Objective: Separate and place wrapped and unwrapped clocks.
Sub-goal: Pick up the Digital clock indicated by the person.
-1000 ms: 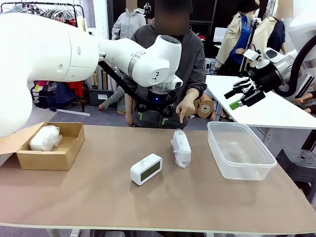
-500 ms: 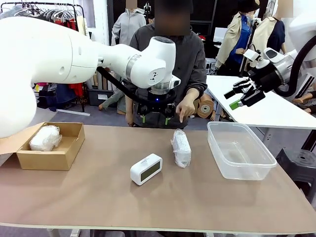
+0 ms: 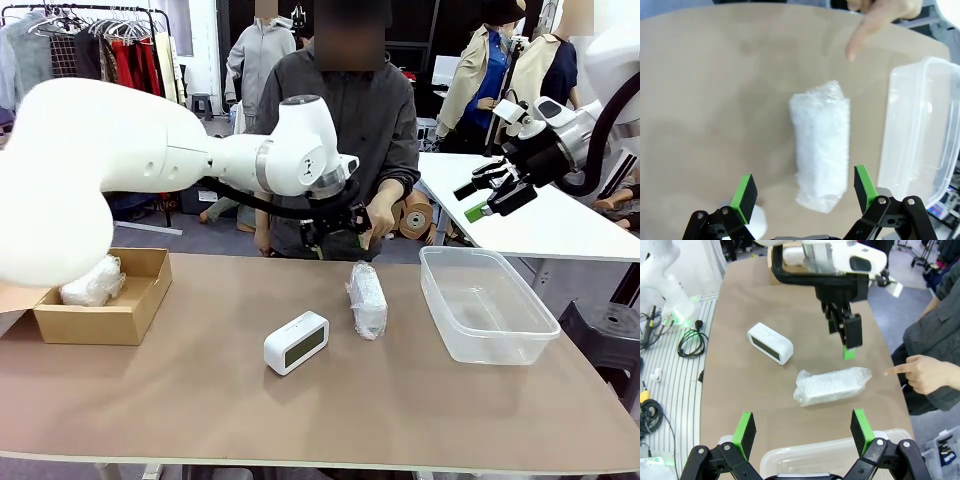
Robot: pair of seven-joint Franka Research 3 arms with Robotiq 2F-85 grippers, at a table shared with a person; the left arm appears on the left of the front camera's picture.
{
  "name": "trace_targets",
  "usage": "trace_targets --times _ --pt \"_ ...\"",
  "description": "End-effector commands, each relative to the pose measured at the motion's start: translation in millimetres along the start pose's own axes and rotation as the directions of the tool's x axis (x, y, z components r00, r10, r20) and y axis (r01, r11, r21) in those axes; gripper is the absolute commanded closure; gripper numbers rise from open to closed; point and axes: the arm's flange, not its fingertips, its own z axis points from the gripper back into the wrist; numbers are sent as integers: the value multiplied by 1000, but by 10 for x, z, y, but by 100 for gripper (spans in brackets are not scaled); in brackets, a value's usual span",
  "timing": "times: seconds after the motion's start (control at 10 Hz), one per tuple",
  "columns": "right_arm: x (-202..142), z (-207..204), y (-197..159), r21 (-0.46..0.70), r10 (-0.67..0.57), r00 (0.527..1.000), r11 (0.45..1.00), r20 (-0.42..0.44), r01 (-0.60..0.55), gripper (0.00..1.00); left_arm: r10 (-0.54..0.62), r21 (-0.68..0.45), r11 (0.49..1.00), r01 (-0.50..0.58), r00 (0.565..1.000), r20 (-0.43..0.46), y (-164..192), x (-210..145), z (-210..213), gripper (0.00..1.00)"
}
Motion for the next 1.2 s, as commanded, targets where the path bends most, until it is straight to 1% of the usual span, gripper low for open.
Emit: trace_targets --times 0.0,0.1,0.3,0.5,0.6,0.9,1.1 --pt "6 5 10 -4 2 1000 1000 0 -2 0 -14 -6 1000 14 1000 -23 -317 125 -103 0" --pt "6 5 10 -4 2 1000 1000 0 -2 0 -53 -34 998 52 998 -44 -469 113 -143 0" --pt "6 5 10 -4 2 1000 1000 0 -2 0 -92 -22 996 91 995 -31 -668 90 -202 0" --pt "6 5 10 -4 2 1000 1000 0 -2 0 -149 1 989 149 988 -44 -827 44 -295 0" --pt "6 5 10 -4 2 1000 1000 0 -2 0 -171 18 985 172 984 -56 -883 7 -337 0" --pt "6 5 10 -4 2 1000 1000 0 -2 0 -228 19 973 232 968 -105 -968 -44 -505 0" --pt "6 5 10 -4 2 1000 1000 0 -2 0 -250 72 964 258 963 -104 -964 -87 -564 0"
